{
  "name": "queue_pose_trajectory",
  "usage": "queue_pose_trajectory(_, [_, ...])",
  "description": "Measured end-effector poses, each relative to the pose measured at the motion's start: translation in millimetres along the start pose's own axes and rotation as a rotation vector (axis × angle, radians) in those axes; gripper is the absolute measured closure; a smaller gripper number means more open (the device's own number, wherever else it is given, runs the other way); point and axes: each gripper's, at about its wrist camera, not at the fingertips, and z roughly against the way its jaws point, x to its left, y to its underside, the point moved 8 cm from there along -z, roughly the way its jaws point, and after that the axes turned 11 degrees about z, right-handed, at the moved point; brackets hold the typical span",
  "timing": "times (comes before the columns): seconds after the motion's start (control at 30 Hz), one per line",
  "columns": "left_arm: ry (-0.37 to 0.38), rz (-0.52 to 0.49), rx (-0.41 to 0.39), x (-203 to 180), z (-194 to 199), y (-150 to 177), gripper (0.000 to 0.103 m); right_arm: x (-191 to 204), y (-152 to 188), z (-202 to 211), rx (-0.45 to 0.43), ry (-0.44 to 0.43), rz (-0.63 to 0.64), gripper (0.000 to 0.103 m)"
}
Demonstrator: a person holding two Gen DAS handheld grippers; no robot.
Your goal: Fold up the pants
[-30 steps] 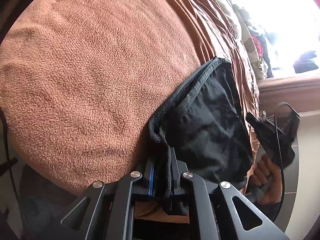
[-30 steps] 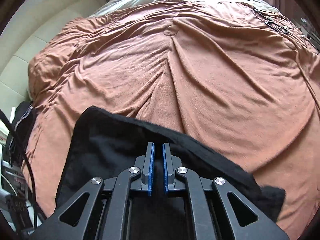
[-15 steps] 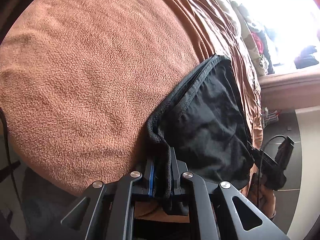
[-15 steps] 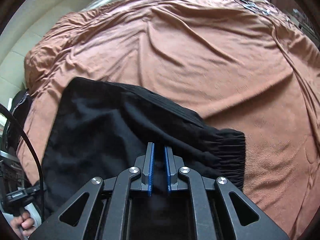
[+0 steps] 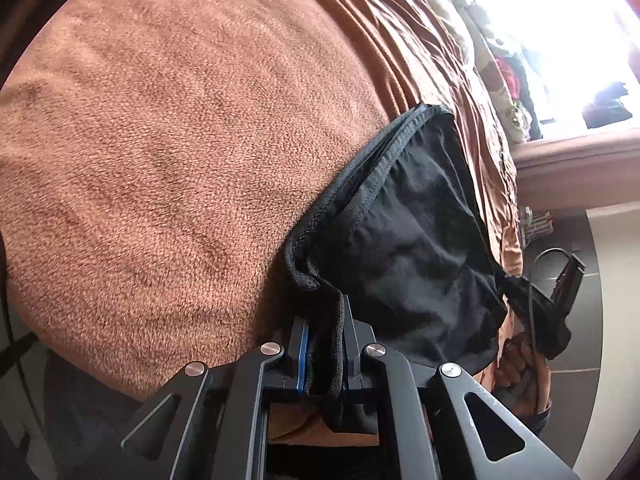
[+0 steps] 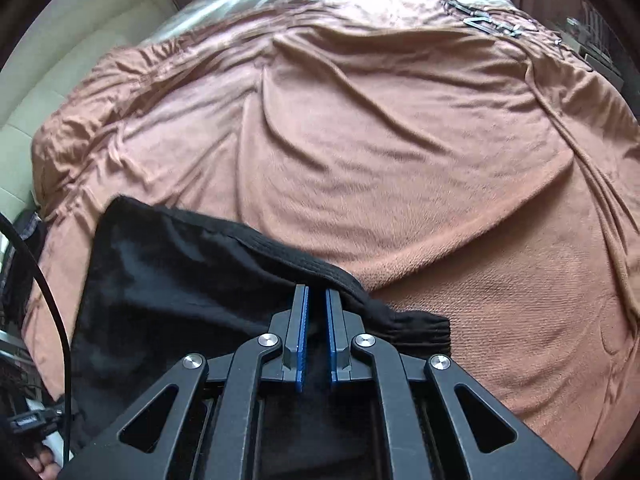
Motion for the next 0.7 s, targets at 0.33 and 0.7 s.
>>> queue_pose_trajectory(0.33, [0.067, -0.033, -0.008, -6.1, 18.3, 1.3, 0.094, 43.8, 25.2, 46.1, -0.072, -0.143, 0.024, 0.096])
queue_pose_trajectory(0.7, [0.163, -0.095, -0.035, -37.1, 46.5, 0.1, 0.095, 101.2, 78.9, 40.2, -0.016, -0.297, 0.068, 0.096])
